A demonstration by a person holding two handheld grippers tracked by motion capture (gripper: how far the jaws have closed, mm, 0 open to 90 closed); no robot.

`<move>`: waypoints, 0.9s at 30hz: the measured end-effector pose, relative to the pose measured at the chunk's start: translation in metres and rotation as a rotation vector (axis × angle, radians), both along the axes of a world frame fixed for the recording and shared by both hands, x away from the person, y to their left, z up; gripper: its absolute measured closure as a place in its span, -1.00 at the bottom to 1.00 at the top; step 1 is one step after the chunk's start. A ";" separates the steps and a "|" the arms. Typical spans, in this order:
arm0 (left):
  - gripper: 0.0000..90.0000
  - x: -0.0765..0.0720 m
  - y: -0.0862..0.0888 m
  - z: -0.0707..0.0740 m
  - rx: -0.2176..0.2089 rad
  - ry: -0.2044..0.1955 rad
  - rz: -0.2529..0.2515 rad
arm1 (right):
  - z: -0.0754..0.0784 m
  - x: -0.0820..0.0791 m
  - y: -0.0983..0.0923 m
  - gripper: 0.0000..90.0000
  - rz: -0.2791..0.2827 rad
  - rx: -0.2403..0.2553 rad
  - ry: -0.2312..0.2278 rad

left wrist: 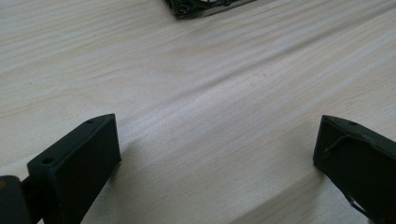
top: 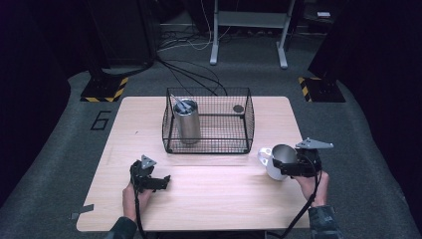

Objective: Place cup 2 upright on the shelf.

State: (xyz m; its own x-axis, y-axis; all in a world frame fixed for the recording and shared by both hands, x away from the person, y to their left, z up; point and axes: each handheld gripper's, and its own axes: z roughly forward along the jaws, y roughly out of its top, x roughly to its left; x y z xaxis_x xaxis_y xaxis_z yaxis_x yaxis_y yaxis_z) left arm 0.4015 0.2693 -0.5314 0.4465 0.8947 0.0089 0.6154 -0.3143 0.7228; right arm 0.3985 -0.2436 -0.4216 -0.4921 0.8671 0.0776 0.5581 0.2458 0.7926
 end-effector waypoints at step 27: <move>-0.99 0.000 0.001 0.001 0.015 0.012 -0.019 | 0.015 -0.002 0.041 -0.88 0.100 0.013 0.006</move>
